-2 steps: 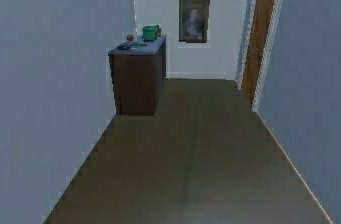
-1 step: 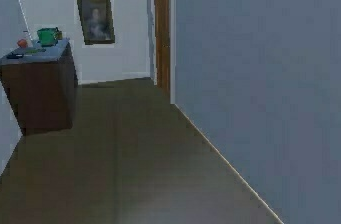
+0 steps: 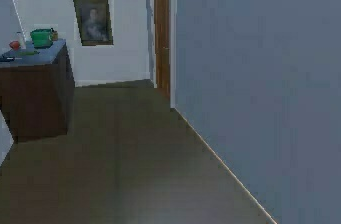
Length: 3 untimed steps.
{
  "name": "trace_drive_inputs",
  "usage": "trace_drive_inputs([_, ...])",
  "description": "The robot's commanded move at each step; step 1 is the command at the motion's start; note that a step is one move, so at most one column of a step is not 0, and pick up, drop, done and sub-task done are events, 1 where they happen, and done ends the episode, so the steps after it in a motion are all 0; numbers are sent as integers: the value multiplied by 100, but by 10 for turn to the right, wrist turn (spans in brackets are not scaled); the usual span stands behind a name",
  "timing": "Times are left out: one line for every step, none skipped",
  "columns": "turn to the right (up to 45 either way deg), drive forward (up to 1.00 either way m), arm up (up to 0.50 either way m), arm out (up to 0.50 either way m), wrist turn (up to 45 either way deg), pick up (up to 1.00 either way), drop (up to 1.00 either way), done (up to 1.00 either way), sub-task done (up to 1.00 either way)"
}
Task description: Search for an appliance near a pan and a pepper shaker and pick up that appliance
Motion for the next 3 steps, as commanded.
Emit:
trace_drive_inputs([-300, 0, 0, 0, 0, 0, 0, 0, 0])
trace_drive_inputs([0, 100, 0, 0, 0, 0, 0, 0, 0])
trace_drive_inputs([0, 100, 0, 0, 0, 0, 0, 0, 0])
